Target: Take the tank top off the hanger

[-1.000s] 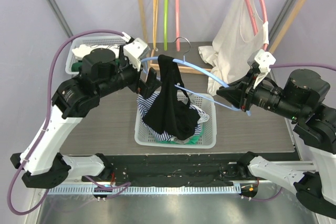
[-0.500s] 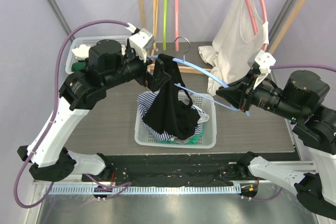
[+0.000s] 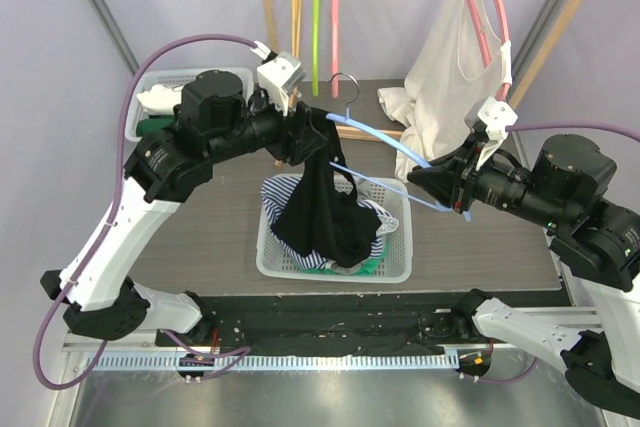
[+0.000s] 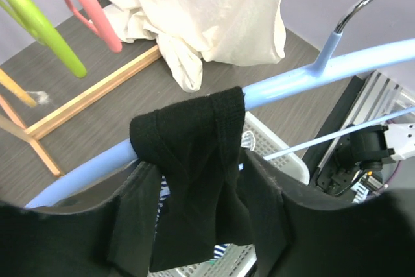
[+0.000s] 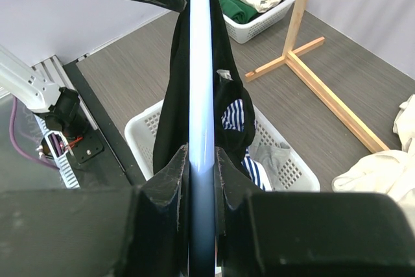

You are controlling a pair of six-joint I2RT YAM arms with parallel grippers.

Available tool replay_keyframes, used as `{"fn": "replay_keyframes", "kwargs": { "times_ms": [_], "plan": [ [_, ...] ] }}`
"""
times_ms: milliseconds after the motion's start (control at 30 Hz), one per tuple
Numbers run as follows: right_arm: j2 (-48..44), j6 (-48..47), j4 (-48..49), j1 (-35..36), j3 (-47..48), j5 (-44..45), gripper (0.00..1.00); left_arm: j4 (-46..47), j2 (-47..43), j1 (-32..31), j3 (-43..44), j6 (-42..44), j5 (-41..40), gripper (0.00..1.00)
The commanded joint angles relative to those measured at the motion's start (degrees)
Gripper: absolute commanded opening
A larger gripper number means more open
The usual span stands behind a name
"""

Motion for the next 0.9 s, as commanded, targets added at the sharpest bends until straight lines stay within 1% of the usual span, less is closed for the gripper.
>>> {"fn": "replay_keyframes", "kwargs": {
  "times_ms": [0, 33, 67, 133, 167, 267, 367, 500, 600, 700, 867],
  "plan": [
    [-1.76, 0.53, 5.6, 0.01, 0.03, -0.05, 0.01, 3.4, 0.31, -0.12, 2.5, 0.12, 2.6, 0.5],
    [-1.93, 0.53, 5.25, 0.01, 0.03, 0.12, 0.01, 3.4, 0.22, -0.12, 2.58, 0.3, 2.78, 0.46],
    [-1.93, 0.45, 5.25, 0.01, 0.11, 0.21, 0.01, 3.4, 0.22, -0.12, 2.76, 0.47, 2.78, 0.38],
    [-2.02, 0.36, 4.64, 0.01, 0.29, 0.47, 0.01, 3.23, 0.13, -0.12, 3.55, 1.26, 2.87, 0.3],
    [-2.11, 0.36, 4.46, 0.01, 0.29, 0.65, 0.01, 2.97, 0.04, -0.12, 3.9, 1.62, 2.87, 0.23],
    [-2.37, 0.36, 3.41, 0.01, 0.55, 0.91, 0.01, 2.7, -0.48, -0.12, 5.57, 3.2, 2.69, 0.14],
    [-2.81, 0.27, 1.91, 0.01, 0.47, 1.09, 0.01, 2.35, -0.83, -0.12, 7.41, 4.25, 1.73, 0.09],
    [-4.74, 0.36, -0.37, 0.01, -0.06, 2.32, 0.01, 1.74, -0.75, -0.03, 10.57, 6.01, 0.32, 0.08],
    [-6.5, 0.54, -2.48, 0.01, 0.37, 2.94, 0.01, 1.91, -0.84, -0.03, 10.85, 7.24, -1.96, 0.08],
    [-8.87, 1.84, -7.04, 0.01, 2.13, 3.72, 0.01, 2.35, -1.19, 0.41, 9.1, 9.0, -5.12, 0.08],
    [-13.26, 3.08, -11.97, 0.01, 7.39, 9.08, 0.01, 3.58, -1.36, 0.94, 4.27, 11.02, -12.59, 0.08]
  ]
}}
